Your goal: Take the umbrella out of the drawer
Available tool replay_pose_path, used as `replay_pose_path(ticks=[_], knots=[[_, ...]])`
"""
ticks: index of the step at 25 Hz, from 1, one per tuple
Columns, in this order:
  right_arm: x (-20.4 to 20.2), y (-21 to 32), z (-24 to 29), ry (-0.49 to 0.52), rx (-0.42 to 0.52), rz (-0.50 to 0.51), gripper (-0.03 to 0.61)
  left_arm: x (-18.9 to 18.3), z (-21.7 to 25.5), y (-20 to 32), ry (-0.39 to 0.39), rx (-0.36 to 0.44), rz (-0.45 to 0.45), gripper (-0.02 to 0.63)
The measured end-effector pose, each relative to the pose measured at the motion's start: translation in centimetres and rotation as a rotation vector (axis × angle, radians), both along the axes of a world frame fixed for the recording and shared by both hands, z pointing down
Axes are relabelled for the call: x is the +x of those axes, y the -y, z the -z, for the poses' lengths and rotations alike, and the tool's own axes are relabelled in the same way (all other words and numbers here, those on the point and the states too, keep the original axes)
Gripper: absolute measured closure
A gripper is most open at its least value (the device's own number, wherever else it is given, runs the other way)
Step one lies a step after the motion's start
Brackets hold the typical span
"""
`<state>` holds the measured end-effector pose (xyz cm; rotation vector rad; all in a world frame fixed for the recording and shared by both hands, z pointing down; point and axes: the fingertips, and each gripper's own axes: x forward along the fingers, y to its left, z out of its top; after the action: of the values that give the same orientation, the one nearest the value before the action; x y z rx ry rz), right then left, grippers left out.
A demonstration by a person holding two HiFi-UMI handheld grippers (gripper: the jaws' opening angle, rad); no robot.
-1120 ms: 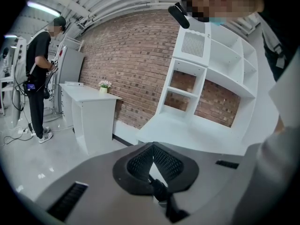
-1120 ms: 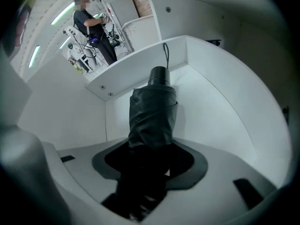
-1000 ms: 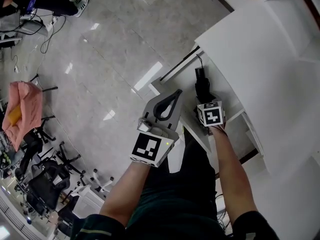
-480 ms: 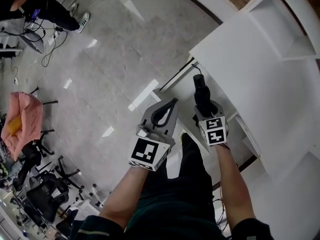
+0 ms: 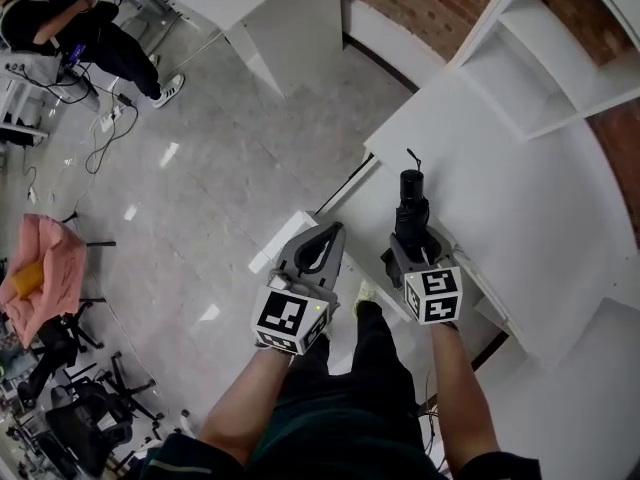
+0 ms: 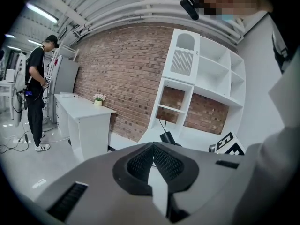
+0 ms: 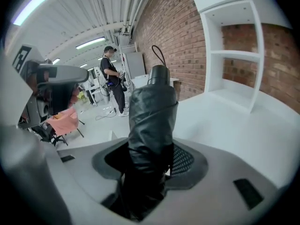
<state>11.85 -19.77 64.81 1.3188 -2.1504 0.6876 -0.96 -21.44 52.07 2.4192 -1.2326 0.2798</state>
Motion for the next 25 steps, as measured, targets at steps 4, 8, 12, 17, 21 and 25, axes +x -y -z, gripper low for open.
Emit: replay_pose_path(ticks=[4, 8, 12, 17, 21, 25], knots=[[0.5, 0.6, 3.3, 0.025, 0.055, -0.030, 0.367, 0.2, 1.8, 0.0, -0.009, 0.020, -0.019, 0.607], [0.0, -0.1, 6.7, 0.041, 0.109, -0.054, 0.367, -0.8, 3.9, -0.8, -0.022, 0.029, -0.018, 0.607], [-0.6, -0.7, 10.4, 0.056, 0.176, -0.069, 0.365, -2.0, 5.9, -1.2, -0.012, 0.047, -0.004, 0.607], [-1.1, -2.0, 14.7, 0.061, 0.249, -0.079, 0.365, -2.7, 8.1, -2.4, -0.023, 0.062, -0.008, 0.607], [-1.1, -2.9, 18.3, 0.063, 0.311, -0.092, 0.365, -2.7, 10.1, -3.1, -0.032, 0.085, -0.028, 0.607], [-1.5, -3.6, 22.1, 0.062, 0.382, -0.098, 0.365, -3.4, 12.3, -3.3, -0.038, 0.117, -0.029, 0.607]])
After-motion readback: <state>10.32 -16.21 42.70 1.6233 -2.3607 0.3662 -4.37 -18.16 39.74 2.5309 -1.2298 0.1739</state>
